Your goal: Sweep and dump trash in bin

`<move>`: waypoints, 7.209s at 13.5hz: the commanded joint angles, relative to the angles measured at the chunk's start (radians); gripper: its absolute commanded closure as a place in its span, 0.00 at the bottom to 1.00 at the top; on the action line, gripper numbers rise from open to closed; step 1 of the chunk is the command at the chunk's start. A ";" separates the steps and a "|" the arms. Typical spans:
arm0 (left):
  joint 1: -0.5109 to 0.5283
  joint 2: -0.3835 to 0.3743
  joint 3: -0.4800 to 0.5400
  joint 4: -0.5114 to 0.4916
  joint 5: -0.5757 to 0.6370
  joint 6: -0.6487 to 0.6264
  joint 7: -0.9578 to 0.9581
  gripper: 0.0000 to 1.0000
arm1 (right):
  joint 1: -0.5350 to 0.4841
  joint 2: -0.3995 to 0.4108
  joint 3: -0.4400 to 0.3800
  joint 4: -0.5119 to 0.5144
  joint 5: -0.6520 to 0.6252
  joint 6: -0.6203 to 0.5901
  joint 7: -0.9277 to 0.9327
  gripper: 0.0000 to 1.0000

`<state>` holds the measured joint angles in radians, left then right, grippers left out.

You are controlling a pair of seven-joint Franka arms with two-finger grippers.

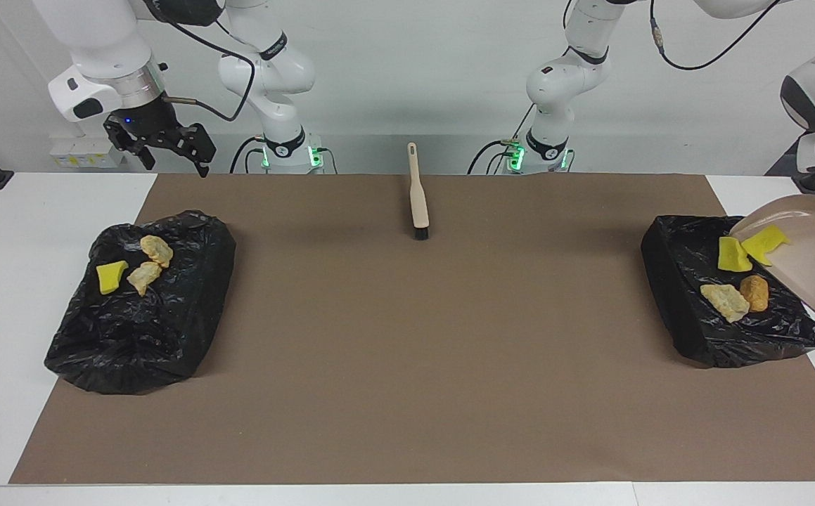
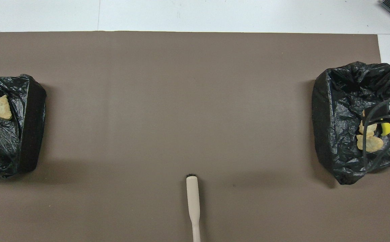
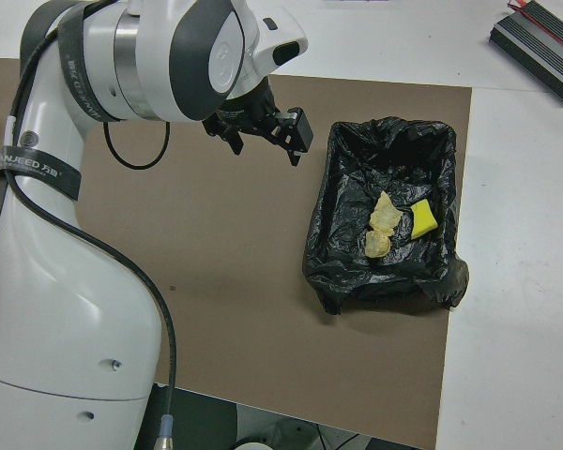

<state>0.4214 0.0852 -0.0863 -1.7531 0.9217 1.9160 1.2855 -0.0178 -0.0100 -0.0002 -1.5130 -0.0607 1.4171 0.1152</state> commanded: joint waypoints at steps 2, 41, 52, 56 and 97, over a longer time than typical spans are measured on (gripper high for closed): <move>-0.075 -0.024 0.011 -0.011 0.142 -0.095 -0.113 1.00 | -0.008 -0.001 0.000 0.008 0.050 0.005 0.014 0.00; -0.728 0.152 -0.016 0.173 -0.796 -0.143 -1.429 1.00 | -0.004 -0.001 0.006 0.008 0.081 0.003 0.015 0.00; -0.932 0.426 -0.015 0.396 -0.868 0.061 -1.921 1.00 | -0.004 -0.001 0.006 0.008 0.081 0.003 0.015 0.00; -0.975 0.421 -0.015 0.308 -0.866 0.122 -1.924 1.00 | -0.004 -0.001 0.006 0.008 0.081 0.003 0.015 0.00; -0.461 -0.034 0.043 0.393 -0.926 -0.400 -1.140 0.00 | -0.004 -0.001 0.006 0.008 0.081 0.003 0.015 0.00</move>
<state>-0.0736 0.0532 -0.0377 -1.3827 0.0397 1.5471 0.1400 -0.0160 -0.0101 0.0033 -1.5113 -0.0006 1.4171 0.1224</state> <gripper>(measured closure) 0.000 0.000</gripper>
